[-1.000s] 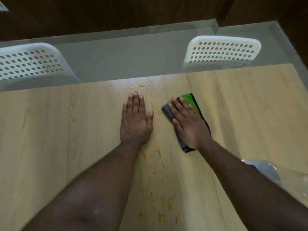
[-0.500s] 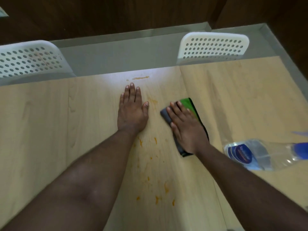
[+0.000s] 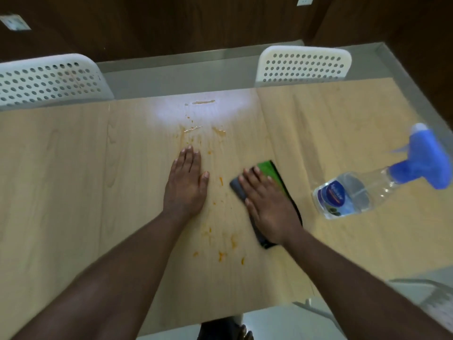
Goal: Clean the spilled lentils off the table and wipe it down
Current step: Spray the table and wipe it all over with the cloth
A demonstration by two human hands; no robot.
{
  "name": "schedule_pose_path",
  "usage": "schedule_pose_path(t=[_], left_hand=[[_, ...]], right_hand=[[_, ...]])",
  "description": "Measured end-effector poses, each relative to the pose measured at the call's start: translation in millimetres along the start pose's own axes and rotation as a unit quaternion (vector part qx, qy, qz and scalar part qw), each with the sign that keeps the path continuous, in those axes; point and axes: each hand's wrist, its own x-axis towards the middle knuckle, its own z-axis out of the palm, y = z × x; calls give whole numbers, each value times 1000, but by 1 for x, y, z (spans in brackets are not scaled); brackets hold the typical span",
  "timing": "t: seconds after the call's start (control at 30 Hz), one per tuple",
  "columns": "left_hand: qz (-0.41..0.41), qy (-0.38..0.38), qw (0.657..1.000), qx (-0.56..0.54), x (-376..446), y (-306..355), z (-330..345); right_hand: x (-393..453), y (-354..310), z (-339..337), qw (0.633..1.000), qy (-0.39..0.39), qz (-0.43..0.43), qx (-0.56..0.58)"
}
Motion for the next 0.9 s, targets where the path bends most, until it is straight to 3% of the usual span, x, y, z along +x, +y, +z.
schedule_pose_path(t=[0.13, 0.3, 0.5, 0.63, 0.8, 0.9], left_hand=[[1, -4, 1000, 13, -56, -13, -1], [3, 12, 999, 47, -94, -18, 4], [1, 30, 998, 47, -92, -17, 6], [-3, 26, 999, 44, -92, -12, 2], [-5, 33, 998, 49, -91, -12, 4], [-9, 30, 998, 49, -93, -13, 6]], right_hand=[[-45, 18, -6, 1000, 5, 28, 7], [13, 0, -2, 993, 32, 113, 12], [-67, -49, 17, 1000, -4, 14, 6], [-131, -26, 12, 1000, -10, 1, 2], [-76, -20, 11, 991, 44, 124, 2], [-51, -52, 22, 991, 51, 121, 8]])
